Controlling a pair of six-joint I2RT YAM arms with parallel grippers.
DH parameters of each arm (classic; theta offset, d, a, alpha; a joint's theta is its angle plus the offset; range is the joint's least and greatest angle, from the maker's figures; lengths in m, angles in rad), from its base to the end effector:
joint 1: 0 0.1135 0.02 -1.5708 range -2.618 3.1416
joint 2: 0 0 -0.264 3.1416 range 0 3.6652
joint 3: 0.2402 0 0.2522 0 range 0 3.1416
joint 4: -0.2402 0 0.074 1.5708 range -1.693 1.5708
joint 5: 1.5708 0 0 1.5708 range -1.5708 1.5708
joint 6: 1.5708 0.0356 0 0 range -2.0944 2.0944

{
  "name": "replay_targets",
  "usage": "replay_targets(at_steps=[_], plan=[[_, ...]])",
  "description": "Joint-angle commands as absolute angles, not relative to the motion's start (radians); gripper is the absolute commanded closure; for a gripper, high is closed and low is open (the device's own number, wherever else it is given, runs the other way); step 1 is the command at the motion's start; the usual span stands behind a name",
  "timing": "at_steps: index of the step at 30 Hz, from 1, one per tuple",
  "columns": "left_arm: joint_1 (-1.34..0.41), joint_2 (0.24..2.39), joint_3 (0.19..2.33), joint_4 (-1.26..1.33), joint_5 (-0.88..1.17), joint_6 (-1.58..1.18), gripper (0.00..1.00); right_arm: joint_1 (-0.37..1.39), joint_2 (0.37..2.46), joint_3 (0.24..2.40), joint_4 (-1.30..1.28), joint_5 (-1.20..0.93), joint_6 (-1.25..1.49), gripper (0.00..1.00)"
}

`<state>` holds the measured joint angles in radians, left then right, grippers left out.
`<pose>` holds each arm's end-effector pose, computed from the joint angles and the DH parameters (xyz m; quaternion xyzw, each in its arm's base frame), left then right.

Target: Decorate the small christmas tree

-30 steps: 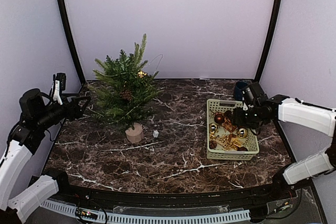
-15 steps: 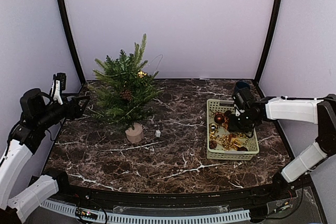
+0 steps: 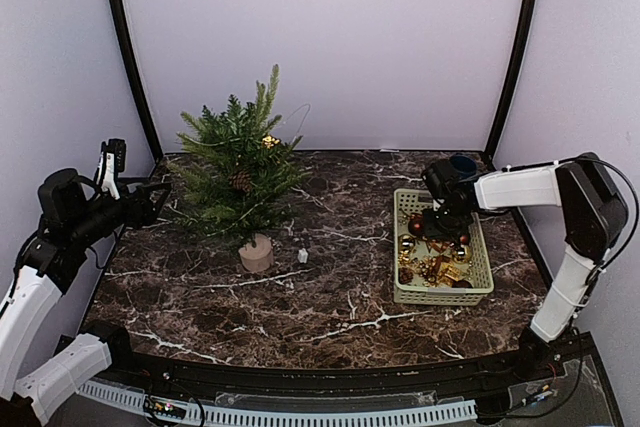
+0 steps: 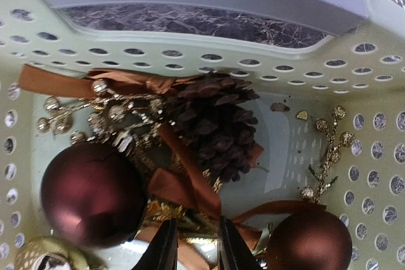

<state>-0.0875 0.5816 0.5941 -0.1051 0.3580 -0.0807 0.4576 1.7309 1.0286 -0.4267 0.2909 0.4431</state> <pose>0.1488 -0.0256 0.3117 0.1224 0.7269 -0.1868 0.6495 0.3042 0.1384 0.1640 0.0248 0.9656 -0.0330 0.2567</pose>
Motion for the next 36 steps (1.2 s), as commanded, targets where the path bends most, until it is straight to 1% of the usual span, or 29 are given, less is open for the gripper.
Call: replay_targets(at_steps=[1,16,18,19,21,22,23,29,33,36], plan=[[-0.083,0.585,0.595,-0.092,0.376,-0.061,0.26,0.453,1.765,1.075,-0.418,0.361,0.41,0.77],[-0.083,0.594,0.594,-0.088,0.398,-0.058,0.26,0.453,1.814,1.067,-0.417,0.402,0.392,0.78],[-0.084,0.592,0.592,-0.088,0.404,-0.059,0.26,0.453,1.823,1.069,-0.416,0.406,0.39,0.81],[-0.083,0.592,0.592,-0.087,0.404,-0.058,0.26,0.453,1.824,1.068,-0.416,0.41,0.389,0.88],[-0.083,0.59,0.592,-0.087,0.405,-0.057,0.26,0.452,1.817,1.064,-0.412,0.41,0.391,0.97],[-0.084,0.589,0.591,-0.087,0.403,-0.057,0.26,0.452,1.808,1.061,-0.412,0.409,0.393,1.0],[-0.083,0.589,0.591,-0.086,0.403,-0.057,0.26,0.452,1.792,1.058,-0.414,0.406,0.395,1.0],[-0.083,0.592,0.59,-0.08,0.425,-0.054,0.26,0.452,1.692,1.044,-0.454,0.399,0.405,1.0],[-0.083,0.595,0.591,-0.092,0.449,-0.039,0.29,0.453,1.575,1.044,-0.516,0.39,0.41,1.0],[-0.084,0.593,0.591,-0.095,0.447,-0.032,0.29,0.453,1.493,1.06,-0.574,0.361,0.408,1.0]])
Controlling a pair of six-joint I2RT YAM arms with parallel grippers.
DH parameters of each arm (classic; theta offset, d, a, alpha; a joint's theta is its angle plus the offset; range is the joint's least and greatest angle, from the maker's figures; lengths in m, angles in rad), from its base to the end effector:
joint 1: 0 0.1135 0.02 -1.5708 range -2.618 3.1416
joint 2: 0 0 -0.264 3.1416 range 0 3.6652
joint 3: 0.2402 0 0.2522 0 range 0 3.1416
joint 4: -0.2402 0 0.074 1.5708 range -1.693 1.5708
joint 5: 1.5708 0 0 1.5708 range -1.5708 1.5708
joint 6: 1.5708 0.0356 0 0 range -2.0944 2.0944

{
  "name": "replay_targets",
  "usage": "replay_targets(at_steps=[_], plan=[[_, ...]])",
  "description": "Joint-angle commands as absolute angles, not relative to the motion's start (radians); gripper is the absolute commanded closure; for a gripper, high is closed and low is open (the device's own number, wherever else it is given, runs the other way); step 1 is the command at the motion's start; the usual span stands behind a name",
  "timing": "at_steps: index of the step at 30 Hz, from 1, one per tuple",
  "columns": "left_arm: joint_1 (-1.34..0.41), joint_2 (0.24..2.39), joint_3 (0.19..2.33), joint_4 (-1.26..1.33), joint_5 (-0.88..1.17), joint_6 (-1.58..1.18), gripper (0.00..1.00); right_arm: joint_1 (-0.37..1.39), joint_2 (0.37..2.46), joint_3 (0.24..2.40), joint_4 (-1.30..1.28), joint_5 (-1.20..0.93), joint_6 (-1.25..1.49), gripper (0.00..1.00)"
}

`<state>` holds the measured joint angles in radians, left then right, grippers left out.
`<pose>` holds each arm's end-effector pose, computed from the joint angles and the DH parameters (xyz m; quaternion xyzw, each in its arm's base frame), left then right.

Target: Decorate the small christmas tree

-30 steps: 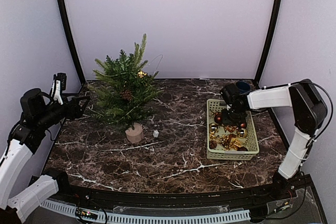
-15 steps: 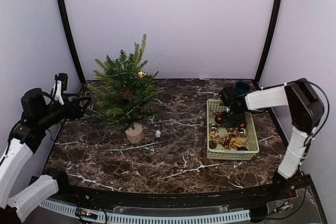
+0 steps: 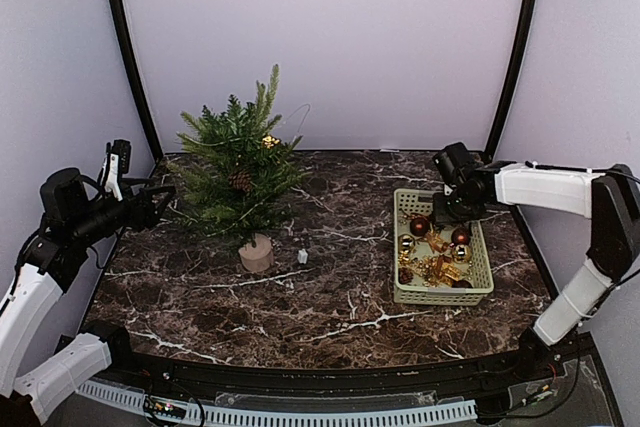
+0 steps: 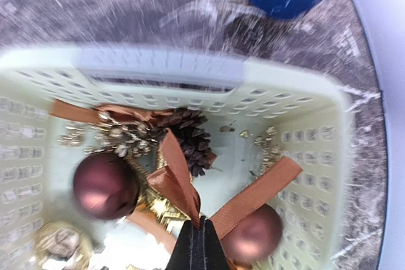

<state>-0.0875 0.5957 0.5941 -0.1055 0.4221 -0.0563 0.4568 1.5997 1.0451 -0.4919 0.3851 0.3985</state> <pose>0.1505 -0.0278 0.3099 0.1513 0.7252 -0.2024 0.6405 0.2940 0.1296 0.2068 0.0219 0.9490 -0.0627 0.3081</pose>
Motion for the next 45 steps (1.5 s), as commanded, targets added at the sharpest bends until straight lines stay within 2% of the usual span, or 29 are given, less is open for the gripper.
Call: replay_targets(at_steps=[1,7,14,20,28,35,45], plan=[[-0.084,0.594,0.59,-0.09,0.449,-0.034,0.29,0.453,1.466,1.067,-0.589,0.339,0.405,1.0],[-0.083,0.592,0.588,-0.074,0.484,-0.049,0.29,0.499,1.283,1.136,-0.596,0.118,0.384,1.0],[-0.084,0.573,0.587,-0.072,0.502,-0.061,0.31,0.743,1.253,1.331,-0.524,0.004,0.389,1.0],[-0.084,0.575,0.581,-0.061,0.552,-0.078,0.31,0.927,1.372,1.533,-0.432,-0.03,0.372,1.0],[-0.084,0.565,0.587,-0.082,0.52,-0.074,0.31,1.104,1.657,1.936,-0.428,-0.003,0.294,1.0],[-0.086,0.568,0.594,-0.092,0.509,-0.071,0.31,1.155,1.865,2.217,-0.493,-0.003,0.242,1.0],[-0.087,0.56,0.592,-0.089,0.517,-0.08,0.31,1.16,1.991,2.347,-0.481,0.101,0.201,1.0]])
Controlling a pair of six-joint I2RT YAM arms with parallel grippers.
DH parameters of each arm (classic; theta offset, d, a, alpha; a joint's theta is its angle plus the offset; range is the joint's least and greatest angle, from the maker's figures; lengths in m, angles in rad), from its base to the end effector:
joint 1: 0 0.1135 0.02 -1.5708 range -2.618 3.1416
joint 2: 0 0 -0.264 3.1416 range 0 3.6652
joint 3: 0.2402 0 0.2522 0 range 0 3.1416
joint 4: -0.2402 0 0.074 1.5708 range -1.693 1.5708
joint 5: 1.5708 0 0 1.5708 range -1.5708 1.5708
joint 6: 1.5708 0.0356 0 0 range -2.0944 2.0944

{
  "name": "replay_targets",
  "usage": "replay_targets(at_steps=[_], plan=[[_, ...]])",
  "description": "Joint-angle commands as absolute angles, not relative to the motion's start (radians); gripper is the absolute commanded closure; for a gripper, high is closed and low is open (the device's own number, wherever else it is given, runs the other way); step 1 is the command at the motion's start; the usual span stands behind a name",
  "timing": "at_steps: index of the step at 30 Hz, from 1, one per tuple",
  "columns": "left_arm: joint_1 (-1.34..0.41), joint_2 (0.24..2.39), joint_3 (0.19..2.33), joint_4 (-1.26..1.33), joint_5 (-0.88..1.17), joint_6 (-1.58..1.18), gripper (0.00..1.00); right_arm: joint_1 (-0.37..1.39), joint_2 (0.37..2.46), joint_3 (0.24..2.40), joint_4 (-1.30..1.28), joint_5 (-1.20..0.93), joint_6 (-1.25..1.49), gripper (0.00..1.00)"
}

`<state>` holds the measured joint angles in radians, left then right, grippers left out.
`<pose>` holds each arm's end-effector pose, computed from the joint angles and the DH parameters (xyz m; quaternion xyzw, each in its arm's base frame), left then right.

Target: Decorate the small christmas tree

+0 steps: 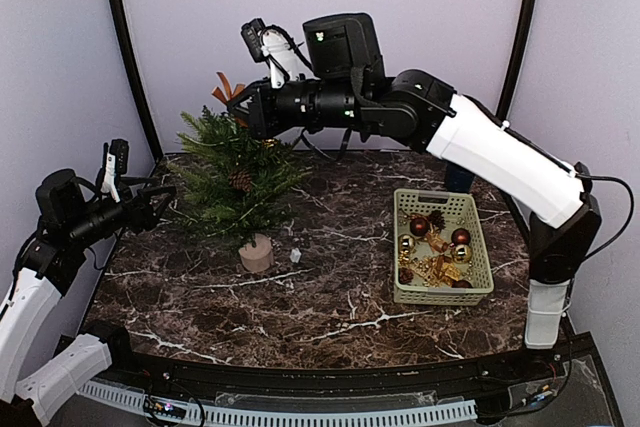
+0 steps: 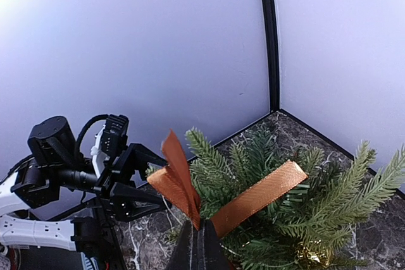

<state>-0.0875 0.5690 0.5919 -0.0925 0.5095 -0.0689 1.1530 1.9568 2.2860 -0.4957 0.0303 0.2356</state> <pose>0.1439 -0.0301 0.3140 0.1785 0.7060 -0.2353 0.6437 0.1795 0.4016 0.4759 -0.3292 0.6888 0.4043 0.5037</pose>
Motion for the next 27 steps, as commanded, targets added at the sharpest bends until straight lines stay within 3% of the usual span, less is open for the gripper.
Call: replay_targets(at_steps=[1,11,27], plan=[[-0.086,0.56,0.592,-0.089,0.519,-0.082,0.31,1.158,2.004,2.364,-0.488,0.112,0.197,1.0],[-0.086,0.556,0.591,-0.089,0.52,-0.087,0.31,1.134,2.105,2.447,-0.515,0.17,0.183,1.0],[-0.086,0.559,0.591,-0.086,0.521,-0.086,0.31,1.088,2.147,2.458,-0.552,0.082,0.229,1.0]])
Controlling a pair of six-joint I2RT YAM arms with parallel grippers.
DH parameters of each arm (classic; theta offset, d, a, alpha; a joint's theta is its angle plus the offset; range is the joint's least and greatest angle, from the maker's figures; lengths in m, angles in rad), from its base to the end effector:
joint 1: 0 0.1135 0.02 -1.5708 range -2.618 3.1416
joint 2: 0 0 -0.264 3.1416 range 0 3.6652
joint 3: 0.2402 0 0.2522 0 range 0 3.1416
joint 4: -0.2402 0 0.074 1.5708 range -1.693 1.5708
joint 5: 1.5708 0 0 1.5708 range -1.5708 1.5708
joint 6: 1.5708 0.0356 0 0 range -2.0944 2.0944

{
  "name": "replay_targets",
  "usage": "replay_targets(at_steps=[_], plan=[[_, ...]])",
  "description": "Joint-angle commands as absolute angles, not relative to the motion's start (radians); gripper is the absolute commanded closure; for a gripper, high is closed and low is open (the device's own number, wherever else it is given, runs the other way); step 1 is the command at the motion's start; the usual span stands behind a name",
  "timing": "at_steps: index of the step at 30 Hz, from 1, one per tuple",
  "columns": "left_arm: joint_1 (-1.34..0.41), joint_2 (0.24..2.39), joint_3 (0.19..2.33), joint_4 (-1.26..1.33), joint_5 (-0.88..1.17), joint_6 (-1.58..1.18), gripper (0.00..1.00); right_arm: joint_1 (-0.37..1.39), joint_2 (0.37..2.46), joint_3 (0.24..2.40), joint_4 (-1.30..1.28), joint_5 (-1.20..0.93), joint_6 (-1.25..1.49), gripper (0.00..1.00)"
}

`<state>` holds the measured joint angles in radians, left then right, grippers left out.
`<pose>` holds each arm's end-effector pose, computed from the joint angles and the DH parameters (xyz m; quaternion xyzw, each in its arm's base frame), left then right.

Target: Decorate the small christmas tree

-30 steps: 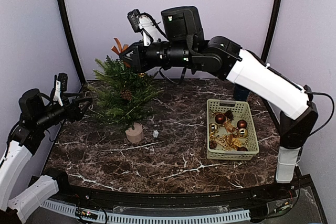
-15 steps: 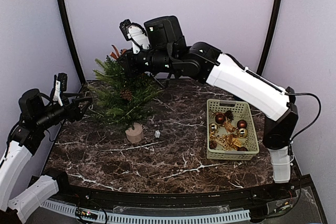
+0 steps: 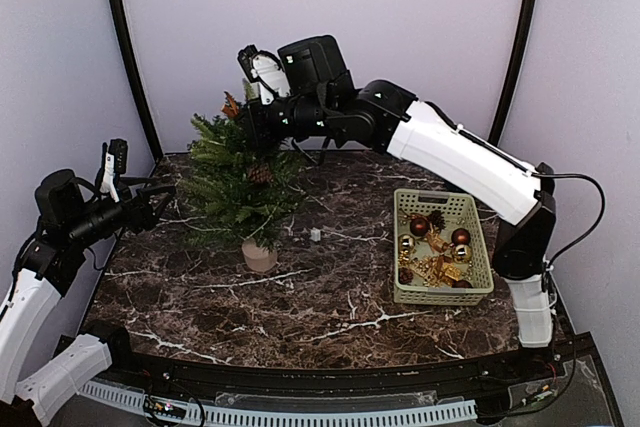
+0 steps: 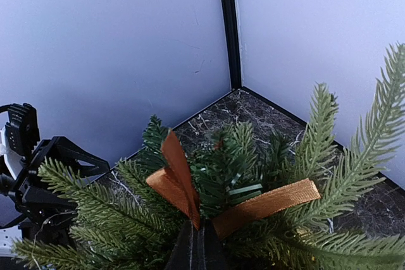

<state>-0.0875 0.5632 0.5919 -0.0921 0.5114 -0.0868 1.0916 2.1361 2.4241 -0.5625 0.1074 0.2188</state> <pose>0.1427 -0.0300 0.3148 0.1733 0.7054 -0.2413 0.6435 0.2268 0.4282 0.4339 -0.3071 0.7351 0.3334 0.5041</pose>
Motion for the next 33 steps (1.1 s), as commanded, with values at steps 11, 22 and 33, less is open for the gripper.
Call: replay_targets(at_steps=[11,22,33], plan=[[-0.086,0.564,0.591,-0.082,0.529,-0.082,0.31,1.088,2.112,2.424,-0.526,0.035,0.222,0.89],[-0.086,0.564,0.591,-0.081,0.529,-0.081,0.3,1.089,2.047,2.389,-0.481,0.03,0.223,0.74],[-0.086,0.56,0.591,-0.085,0.522,-0.081,0.3,1.09,1.954,2.317,-0.399,0.005,0.217,0.58]])
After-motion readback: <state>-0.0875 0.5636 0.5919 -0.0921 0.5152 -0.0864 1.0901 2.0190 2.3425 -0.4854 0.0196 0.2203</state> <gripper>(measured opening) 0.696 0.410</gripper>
